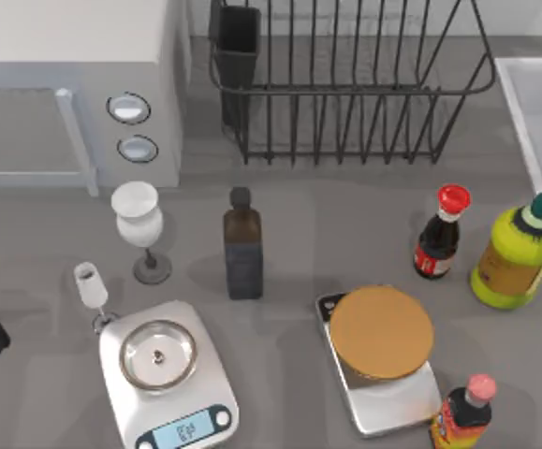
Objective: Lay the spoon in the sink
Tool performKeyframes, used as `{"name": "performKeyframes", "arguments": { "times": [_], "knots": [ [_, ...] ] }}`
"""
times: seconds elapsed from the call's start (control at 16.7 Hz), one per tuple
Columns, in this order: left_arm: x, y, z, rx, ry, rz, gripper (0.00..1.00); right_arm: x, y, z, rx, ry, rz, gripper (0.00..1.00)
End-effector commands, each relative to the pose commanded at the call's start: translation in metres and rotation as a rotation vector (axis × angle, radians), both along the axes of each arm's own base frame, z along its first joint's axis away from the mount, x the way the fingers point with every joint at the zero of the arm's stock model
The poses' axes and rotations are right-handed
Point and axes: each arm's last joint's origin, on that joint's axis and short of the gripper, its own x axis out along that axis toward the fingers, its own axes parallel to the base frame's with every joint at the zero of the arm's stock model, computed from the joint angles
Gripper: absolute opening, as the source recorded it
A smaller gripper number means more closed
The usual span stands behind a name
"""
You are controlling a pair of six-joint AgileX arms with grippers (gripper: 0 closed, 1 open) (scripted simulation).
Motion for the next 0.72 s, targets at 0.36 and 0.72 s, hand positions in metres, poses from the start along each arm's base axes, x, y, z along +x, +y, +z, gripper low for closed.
{"name": "performKeyframes", "arguments": {
  "times": [0.36, 0.72],
  "knots": [
    [0.000, 0.000, 0.000, 0.000, 0.000, 0.000, 1.00, 0.009, 0.016, -0.010, -0.005, -0.014, -0.002, 0.00],
    [0.000, 0.000, 0.000, 0.000, 0.000, 0.000, 1.00, 0.010, 0.014, -0.007, -0.007, -0.038, -0.007, 0.00]
  ]
}}
